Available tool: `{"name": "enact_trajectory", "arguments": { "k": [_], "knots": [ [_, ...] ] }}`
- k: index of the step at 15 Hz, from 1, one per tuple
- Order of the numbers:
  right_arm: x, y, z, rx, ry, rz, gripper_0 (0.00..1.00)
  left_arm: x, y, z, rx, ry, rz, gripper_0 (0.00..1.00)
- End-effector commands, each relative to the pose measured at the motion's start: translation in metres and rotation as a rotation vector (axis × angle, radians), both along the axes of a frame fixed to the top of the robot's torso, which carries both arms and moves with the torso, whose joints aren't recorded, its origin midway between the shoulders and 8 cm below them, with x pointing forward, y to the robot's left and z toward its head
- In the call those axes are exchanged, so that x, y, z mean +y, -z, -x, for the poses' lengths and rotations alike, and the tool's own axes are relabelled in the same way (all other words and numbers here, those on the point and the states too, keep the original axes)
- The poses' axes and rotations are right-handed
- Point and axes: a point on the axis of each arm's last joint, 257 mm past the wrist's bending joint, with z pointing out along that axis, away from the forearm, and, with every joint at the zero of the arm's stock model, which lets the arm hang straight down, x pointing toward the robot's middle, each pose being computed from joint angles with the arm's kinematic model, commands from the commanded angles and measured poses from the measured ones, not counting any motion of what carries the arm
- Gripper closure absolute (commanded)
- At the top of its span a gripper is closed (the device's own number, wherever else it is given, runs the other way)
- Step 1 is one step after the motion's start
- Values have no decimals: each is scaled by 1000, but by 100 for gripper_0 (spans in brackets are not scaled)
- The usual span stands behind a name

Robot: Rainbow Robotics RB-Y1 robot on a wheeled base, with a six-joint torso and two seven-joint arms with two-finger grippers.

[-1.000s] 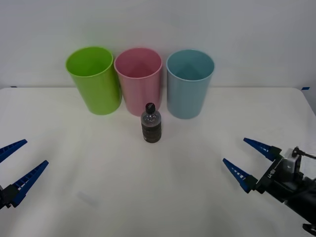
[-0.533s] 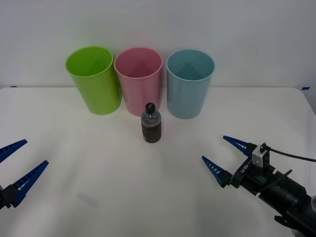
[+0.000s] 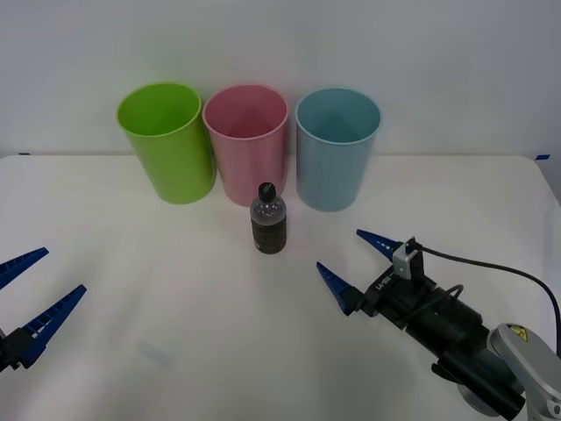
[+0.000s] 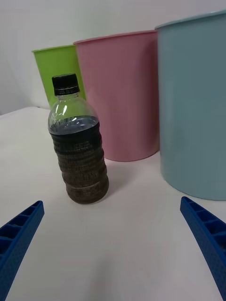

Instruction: Grasp the object on the table and drop it into the matching bin: aluminum can to the light blue bin, PET bottle to the pink bin.

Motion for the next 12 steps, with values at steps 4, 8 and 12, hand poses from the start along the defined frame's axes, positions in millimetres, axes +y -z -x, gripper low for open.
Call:
{"name": "enact_trajectory", "arguments": {
  "k": [4, 8, 12],
  "knots": [
    [30, -1, -16, -3, 22, 30, 0, 0, 0, 0, 0, 0, 0, 0],
    [49, -1, -21, 2, 22, 48, 0, 0, 0, 0, 0, 0, 0, 0],
    [70, 4, -34, 7, -8, 69, 0, 0, 0, 0, 0, 0, 0, 0]
  ]
}}
